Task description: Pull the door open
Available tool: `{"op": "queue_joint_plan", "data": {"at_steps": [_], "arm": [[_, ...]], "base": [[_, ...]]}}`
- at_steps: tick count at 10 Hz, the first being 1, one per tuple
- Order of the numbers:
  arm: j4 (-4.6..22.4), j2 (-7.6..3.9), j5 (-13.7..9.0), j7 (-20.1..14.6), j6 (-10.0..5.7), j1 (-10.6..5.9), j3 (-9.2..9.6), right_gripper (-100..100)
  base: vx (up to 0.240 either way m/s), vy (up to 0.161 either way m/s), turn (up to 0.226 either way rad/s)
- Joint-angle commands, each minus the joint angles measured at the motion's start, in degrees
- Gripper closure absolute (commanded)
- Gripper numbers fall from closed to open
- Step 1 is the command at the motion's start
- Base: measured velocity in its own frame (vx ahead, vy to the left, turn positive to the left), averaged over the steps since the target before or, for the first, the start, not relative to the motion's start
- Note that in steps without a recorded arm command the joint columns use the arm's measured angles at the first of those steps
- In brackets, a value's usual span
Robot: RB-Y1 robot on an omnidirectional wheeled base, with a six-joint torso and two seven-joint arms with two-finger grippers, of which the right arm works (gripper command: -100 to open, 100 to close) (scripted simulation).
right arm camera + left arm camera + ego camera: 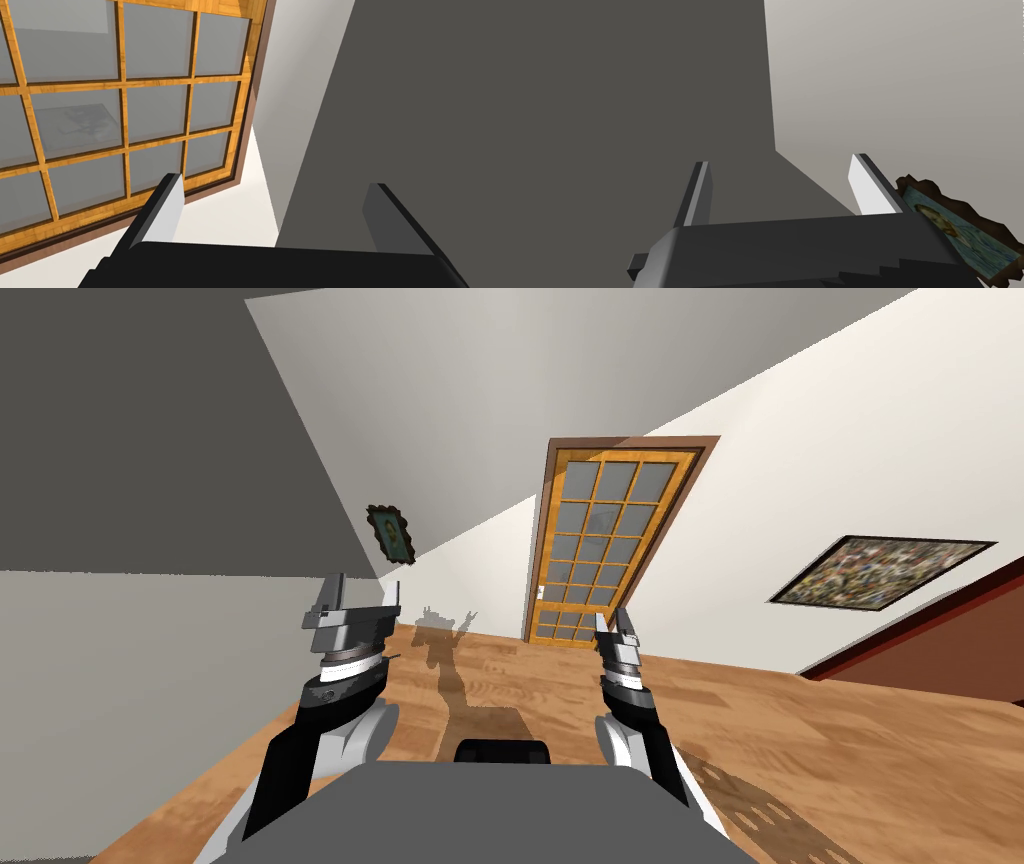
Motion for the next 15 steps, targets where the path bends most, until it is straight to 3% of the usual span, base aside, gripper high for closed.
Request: {"op": "queue_joint_plan", "data": {"at_steps": [1,15], "arm": [[1.7,-0.25,0.2,1.7,-0.29,-0.39,-0.21,-100],[16.4,-1.97,2.9,17.4,-3.31,-2.74,-1.39,-100]], "base": [[0.101,0.011,-0.004],[0.098,0.007,-0.004]]}}
